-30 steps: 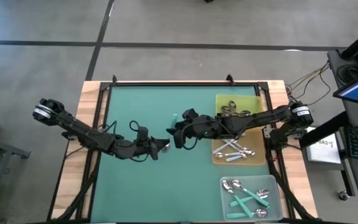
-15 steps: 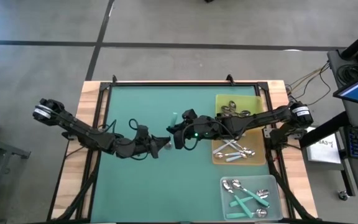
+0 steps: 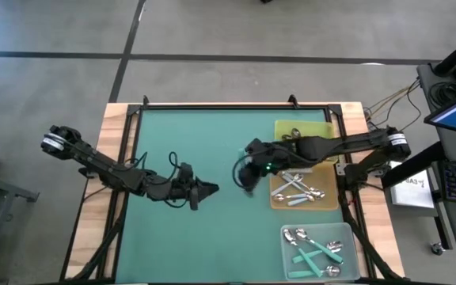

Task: Sort silverware by color (type)
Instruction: Put the green spoon into the transparent bin

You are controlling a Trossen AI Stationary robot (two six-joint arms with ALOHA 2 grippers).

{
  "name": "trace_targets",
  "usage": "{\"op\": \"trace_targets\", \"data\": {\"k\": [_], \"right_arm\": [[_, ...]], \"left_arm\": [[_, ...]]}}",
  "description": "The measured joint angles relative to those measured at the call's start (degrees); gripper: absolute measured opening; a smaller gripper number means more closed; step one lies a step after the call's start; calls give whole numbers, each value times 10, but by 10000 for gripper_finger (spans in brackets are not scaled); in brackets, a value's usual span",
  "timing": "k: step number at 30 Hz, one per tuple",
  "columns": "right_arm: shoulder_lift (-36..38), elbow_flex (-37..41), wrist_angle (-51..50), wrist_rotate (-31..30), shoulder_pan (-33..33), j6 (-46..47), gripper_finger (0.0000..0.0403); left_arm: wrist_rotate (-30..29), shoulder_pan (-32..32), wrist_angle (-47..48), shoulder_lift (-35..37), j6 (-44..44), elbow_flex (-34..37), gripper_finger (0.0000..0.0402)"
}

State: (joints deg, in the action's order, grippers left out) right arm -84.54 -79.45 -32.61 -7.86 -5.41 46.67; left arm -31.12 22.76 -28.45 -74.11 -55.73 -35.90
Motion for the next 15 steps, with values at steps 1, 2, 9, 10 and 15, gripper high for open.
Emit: {"op": "trace_targets", "data": {"k": [1,2,9,10,15], "right_arm": [[7,-8,-23,22,-6,1,31],[14,-14,-44,47,-15,3,31],[30,-29,-215,128,-135,92,31],[29,-29,-242,128,-157,106,31],[6,-23,-342,130,-252,157,31]], "left_arm": [[19,0,1,0,8,0,66],[36,0,1,0,16,0,70],[143,-2,4,0,32,0,76],[147,-2,6,0,32,0,76],[153,-2,12,1,29,0,75]]}}
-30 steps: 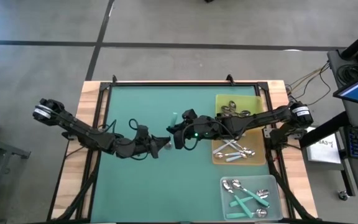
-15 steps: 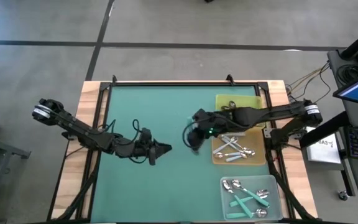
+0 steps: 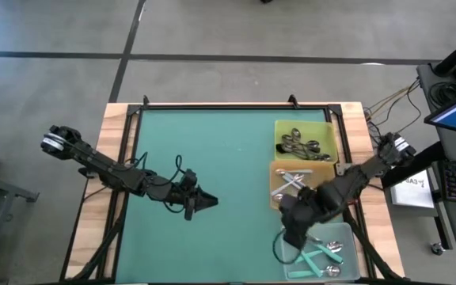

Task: Sort silverware by color (type)
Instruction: Put the green spoon into the transparent bin, then return to Home Position

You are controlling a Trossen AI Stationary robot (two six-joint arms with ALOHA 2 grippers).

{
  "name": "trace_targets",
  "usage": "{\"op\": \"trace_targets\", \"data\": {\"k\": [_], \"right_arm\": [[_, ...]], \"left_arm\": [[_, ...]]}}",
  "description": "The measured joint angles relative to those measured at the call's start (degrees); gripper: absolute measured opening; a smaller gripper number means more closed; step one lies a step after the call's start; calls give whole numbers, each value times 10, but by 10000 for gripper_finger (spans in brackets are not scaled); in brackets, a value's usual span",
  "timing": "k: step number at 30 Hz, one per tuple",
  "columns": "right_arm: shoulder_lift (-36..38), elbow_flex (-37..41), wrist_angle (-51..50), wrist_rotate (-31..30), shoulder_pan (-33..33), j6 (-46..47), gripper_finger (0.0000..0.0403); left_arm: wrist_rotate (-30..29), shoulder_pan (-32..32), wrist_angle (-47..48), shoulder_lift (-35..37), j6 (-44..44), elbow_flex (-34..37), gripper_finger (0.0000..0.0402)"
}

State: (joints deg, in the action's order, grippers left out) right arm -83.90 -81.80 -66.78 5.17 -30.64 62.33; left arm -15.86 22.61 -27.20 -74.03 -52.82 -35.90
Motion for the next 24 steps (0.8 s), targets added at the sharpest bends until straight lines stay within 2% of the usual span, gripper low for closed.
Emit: {"op": "trace_targets", "data": {"k": [4,10,14,16,20,24], "right_arm": [[-22,21,-32,5,-40,14,31],[-60,70,-30,99,-79,4,31],[-80,77,-29,112,-98,-5,33],[-82,76,-29,113,-104,0,55],[-77,75,-29,113,-110,10,130],[-63,72,-32,113,-114,-59,185]], "left_arm": [[0,0,0,0,-3,0,75],[0,1,0,0,-23,0,75],[0,1,-1,1,-34,0,75],[0,1,-2,2,-34,0,75],[0,2,-3,7,-37,0,75],[0,2,-3,10,-37,0,75]]}}
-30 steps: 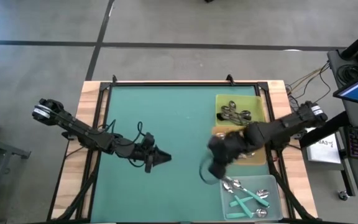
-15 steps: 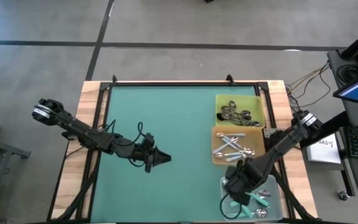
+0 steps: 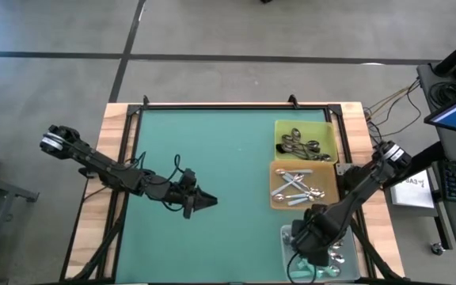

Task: Sort silverware by color (type)
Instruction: Return to Home Position

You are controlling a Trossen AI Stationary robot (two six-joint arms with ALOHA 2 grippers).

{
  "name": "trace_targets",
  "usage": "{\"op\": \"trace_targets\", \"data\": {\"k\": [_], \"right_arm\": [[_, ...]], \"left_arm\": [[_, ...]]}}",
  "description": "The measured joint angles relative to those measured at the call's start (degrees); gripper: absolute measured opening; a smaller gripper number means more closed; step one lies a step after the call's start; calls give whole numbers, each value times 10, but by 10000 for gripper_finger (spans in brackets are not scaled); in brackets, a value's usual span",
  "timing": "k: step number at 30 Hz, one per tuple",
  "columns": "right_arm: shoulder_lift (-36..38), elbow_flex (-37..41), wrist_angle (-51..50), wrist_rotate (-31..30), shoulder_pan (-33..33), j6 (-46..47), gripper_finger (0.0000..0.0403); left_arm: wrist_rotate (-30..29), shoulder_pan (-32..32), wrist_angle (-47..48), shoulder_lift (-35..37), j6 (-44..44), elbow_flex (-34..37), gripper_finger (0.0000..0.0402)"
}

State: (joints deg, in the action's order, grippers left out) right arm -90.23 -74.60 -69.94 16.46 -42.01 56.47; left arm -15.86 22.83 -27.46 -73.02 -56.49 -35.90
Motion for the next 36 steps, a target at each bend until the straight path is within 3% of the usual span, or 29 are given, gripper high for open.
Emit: {"op": "trace_targets", "data": {"k": [3,8,11,15,21,24,29,34,36], "right_arm": [[13,-1,-5,-8,-1,-74,203],[60,9,-4,-146,-3,-134,208],[120,45,5,-174,6,-156,209],[253,150,63,-216,33,-126,209],[492,360,328,-275,91,-113,210],[596,447,412,-338,125,-140,210],[749,546,428,-463,178,-145,210],[884,610,434,-472,219,-136,210],[902,635,443,-476,232,-136,210]], "left_arm": [[1,0,1,0,0,0,75],[26,0,34,8,2,0,75],[30,0,70,22,-5,0,75],[30,0,105,47,-6,0,75],[27,-1,114,78,18,0,75],[14,-1,125,94,44,0,75],[-22,-7,185,129,85,0,75],[-65,-27,274,178,110,0,75],[-71,-41,305,200,127,0,75]]}}
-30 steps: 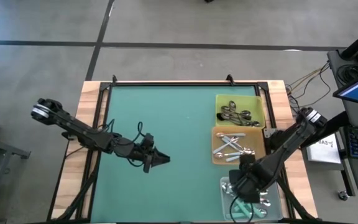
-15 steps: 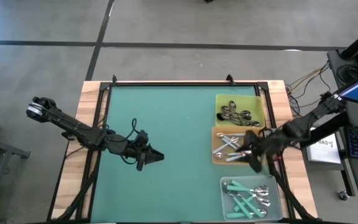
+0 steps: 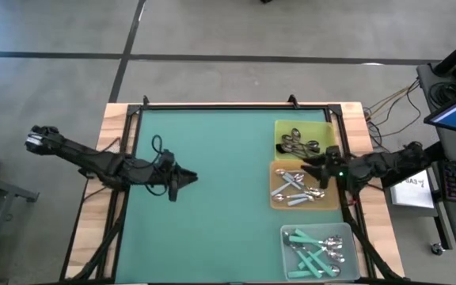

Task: Sort silverware by color (type)
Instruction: Return to Home Position

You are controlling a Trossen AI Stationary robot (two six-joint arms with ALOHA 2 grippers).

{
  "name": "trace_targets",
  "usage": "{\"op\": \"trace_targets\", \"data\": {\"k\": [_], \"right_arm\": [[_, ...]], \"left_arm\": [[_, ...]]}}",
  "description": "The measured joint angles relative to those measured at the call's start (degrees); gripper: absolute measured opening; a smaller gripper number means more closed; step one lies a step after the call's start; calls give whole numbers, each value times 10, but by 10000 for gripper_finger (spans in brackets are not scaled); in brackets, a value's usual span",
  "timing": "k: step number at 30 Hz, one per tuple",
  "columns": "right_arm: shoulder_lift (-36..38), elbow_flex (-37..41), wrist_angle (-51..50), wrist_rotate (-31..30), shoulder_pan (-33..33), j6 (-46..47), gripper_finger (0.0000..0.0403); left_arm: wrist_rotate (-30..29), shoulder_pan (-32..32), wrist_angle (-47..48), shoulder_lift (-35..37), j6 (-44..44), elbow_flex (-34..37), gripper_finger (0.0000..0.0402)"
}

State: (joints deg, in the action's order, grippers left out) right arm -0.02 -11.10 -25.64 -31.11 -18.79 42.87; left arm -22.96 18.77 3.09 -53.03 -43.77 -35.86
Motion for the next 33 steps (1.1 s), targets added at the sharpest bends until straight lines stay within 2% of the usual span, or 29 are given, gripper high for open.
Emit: {"op": "trace_targets", "data": {"k": [1,10,13,17,19,24,29,33], "right_arm": [[0,5,-25,-8,7,0,210],[-31,37,41,-34,74,33,210],[-41,54,107,-13,100,50,210],[-60,93,266,12,123,12,210],[-67,104,303,5,133,-12,210],[-76,104,300,-71,154,-44,210],[-80,104,291,-189,168,-65,210],[-80,104,289,-202,167,-74,210]], "left_arm": [[-1,-8,12,11,11,0,75],[-2,-93,117,115,104,0,75],[-1,-126,167,151,131,0,75],[-1,-165,212,192,155,0,75],[-1,-177,226,212,169,0,75],[-1,-185,261,246,185,0,75],[-1,-185,280,260,195,0,75],[-1,-185,284,260,214,0,75]]}}
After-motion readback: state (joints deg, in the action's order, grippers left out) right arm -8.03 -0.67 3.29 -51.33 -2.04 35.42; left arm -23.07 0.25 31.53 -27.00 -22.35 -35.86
